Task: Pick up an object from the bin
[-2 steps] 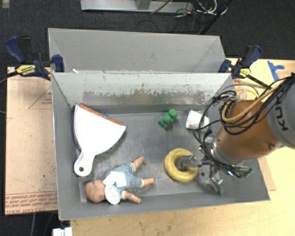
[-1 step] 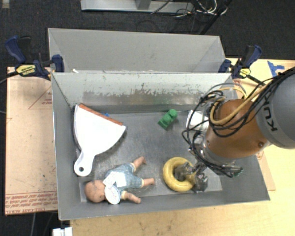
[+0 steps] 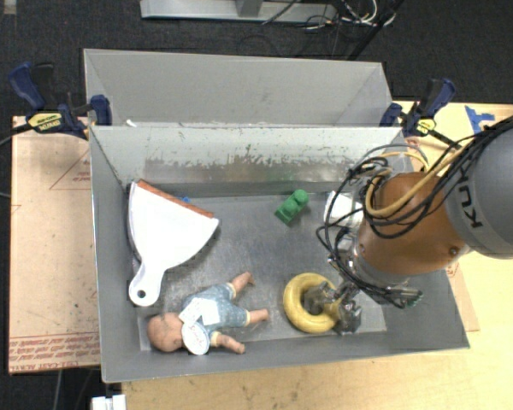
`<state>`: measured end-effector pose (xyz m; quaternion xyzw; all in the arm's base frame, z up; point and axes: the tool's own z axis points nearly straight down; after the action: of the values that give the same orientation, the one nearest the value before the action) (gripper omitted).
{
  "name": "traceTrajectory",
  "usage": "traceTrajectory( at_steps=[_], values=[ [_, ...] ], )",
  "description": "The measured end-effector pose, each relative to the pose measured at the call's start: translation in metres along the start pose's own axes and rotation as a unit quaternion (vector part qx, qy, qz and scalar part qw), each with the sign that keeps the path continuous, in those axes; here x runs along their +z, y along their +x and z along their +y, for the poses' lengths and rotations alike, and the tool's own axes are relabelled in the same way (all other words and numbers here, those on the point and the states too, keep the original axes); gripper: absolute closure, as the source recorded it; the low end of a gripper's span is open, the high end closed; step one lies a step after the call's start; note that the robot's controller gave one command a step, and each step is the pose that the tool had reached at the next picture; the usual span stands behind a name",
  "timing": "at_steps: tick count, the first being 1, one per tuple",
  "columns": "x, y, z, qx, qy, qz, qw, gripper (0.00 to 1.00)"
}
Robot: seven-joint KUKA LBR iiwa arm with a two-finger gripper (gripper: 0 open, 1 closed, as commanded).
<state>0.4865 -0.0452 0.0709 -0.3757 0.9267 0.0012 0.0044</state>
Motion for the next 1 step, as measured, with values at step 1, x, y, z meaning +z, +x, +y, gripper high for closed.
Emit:
traceTrajectory(
  at_steps=[1],
  values=[
    [-0.0013,0.0000,0.0002,0.000,0.000,0.0001,1.0000,1.00]
  ],
)
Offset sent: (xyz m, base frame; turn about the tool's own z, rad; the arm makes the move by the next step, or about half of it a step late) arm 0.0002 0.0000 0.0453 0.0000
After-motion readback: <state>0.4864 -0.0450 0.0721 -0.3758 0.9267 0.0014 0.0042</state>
